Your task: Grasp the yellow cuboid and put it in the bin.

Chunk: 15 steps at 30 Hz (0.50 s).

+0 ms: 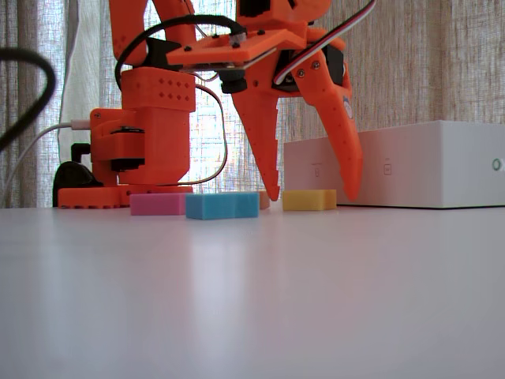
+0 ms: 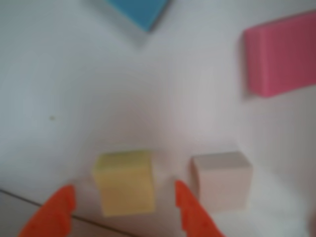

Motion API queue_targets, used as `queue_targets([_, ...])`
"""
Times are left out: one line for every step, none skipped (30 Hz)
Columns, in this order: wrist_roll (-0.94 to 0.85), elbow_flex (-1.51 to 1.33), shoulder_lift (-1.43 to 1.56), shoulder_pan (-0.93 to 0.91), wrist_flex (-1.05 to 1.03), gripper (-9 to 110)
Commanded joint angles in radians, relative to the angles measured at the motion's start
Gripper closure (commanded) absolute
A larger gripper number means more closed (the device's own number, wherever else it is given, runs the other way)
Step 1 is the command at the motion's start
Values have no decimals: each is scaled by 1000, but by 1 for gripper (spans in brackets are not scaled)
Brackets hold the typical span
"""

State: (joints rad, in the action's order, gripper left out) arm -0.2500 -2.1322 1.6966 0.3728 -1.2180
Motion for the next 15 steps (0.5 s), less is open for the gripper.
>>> queue_targets([5, -8, -5, -8, 12, 76])
queue_targets([3, -14, -6, -6, 15, 76])
queue_targets([3, -15, -12, -5, 18, 76])
queue_targets([3, -17, -20, -3, 23, 76])
queue_targets([3, -18, -28, -3, 25, 76])
queue_targets([3, -18, -35, -3, 28, 76])
queue_targets([3, -18, -43, -9, 34, 76])
queue_targets([3, -18, -46, -12, 41, 77])
queue_targets([2, -21, -46, -12, 51, 79])
queue_targets([2, -23, -48, -12, 60, 80])
queue_targets([2, -23, -49, -12, 67, 81])
queue_targets([2, -23, -51, -12, 74, 81])
queue_targets([3, -25, -52, -11, 80, 83])
queue_targets([3, -25, -54, -9, 83, 84])
queue_targets([3, -26, -54, -6, 81, 87])
